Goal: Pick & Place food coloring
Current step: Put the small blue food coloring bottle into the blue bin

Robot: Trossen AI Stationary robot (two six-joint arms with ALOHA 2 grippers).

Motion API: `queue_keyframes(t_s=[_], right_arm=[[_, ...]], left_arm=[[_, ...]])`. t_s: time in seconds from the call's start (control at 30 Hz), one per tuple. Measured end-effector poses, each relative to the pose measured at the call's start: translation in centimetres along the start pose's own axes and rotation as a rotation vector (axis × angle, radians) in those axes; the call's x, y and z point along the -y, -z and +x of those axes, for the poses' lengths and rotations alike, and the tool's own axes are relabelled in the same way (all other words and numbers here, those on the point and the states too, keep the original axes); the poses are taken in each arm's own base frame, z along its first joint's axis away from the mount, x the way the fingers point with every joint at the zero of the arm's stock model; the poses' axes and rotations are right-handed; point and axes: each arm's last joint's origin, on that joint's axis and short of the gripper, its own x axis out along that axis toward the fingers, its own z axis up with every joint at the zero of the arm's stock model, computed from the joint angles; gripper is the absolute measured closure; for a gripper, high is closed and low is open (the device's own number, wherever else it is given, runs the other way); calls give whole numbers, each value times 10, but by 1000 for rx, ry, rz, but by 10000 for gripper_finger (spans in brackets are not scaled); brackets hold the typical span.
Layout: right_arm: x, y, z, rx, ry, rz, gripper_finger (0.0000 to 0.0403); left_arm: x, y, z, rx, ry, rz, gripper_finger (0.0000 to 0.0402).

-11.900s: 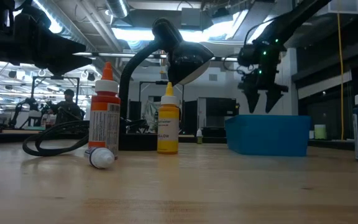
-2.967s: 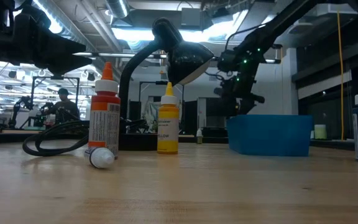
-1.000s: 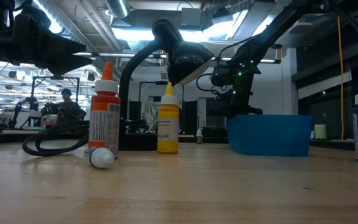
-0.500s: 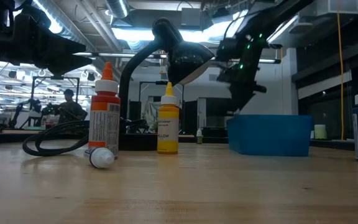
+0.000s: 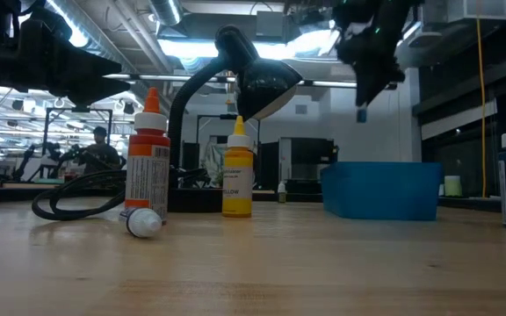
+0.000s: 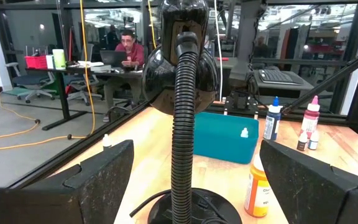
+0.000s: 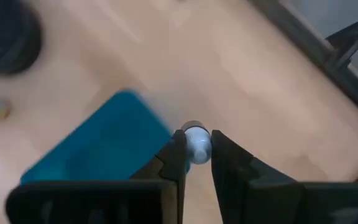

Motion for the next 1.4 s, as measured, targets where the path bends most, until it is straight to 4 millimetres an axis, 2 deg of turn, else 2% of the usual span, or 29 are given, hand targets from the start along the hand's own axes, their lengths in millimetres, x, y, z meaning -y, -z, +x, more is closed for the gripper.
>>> queue_keyframes(t_s=[0.2, 0.37, 0.8, 1.4], right_arm=[[-25, 29, -22, -43, 36, -104, 339], [-46, 43, -23, -54, 36, -213, 343], [-77, 86, 29, -52, -58, -310, 342], [-85, 130, 91, -69, -113, -284, 342]], left_arm=[[0, 0, 0, 0, 0, 0, 56], [0, 0, 0, 0, 0, 0, 56], [0, 0, 0, 0, 0, 0, 56], [0, 0, 0, 0, 0, 0, 56]])
